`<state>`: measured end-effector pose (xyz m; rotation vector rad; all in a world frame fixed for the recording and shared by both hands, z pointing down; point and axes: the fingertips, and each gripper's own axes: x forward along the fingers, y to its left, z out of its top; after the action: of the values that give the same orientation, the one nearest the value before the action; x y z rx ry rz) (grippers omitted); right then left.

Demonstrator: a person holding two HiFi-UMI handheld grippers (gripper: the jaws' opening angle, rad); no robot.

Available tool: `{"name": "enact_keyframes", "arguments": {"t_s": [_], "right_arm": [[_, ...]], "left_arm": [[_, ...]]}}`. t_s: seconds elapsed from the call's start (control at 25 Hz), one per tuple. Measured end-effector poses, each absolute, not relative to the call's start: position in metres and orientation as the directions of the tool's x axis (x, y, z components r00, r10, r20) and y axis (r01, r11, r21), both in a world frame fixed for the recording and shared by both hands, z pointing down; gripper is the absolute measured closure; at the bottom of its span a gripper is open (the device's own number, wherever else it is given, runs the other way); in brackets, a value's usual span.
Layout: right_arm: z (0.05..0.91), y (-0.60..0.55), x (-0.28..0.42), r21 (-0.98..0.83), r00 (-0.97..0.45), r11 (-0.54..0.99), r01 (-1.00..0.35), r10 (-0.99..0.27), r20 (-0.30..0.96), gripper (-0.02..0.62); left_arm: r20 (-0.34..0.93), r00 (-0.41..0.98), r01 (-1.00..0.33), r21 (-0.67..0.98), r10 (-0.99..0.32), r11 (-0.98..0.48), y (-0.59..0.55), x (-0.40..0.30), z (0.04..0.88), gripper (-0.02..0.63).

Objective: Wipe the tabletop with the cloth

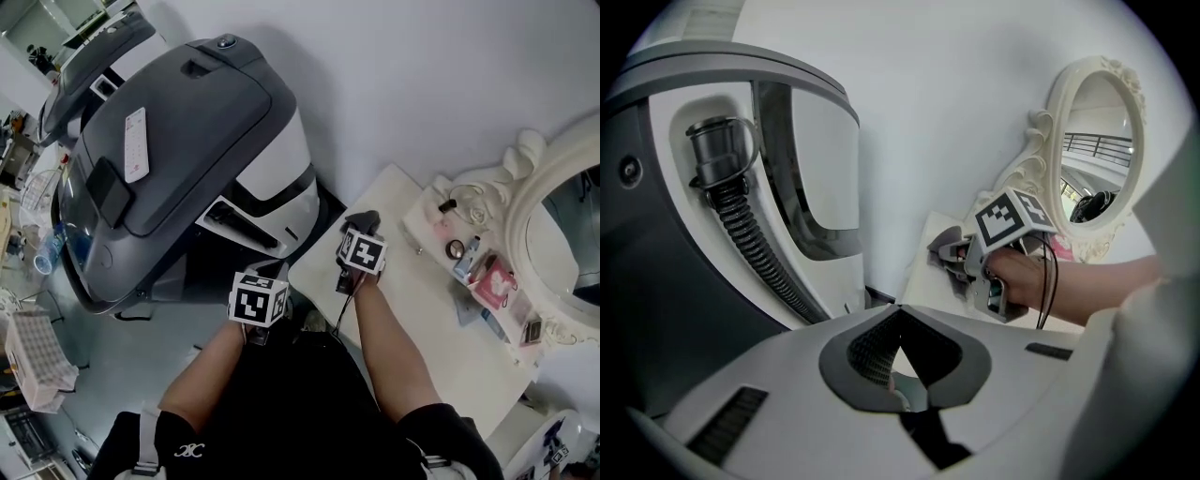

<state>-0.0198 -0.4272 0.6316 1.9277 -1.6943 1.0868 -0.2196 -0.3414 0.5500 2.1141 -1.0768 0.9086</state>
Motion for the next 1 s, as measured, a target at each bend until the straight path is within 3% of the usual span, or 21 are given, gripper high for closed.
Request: {"name": "enact_keyframes", "arguments": {"t_s": [0.28,1.0], "right_arm": [[0.63,-0.446,0.023,-0.249,0.179,-0.502,-0.828,-0.658,0.731,0.502],[0.627,-0.489,0.084,-0.243,0.394,-0.758,-0.606,-0.552,0.735,0.502]], "left_arm": [[0.794,0.46,-0.815,0.201,-0.398,-0.543,-0.357,-0.21,0.555,0.606],[0.784,0.581,-0.662,0.299,-0.219,-0.687,-0.386,-0.172,0.573,0.606]]}}
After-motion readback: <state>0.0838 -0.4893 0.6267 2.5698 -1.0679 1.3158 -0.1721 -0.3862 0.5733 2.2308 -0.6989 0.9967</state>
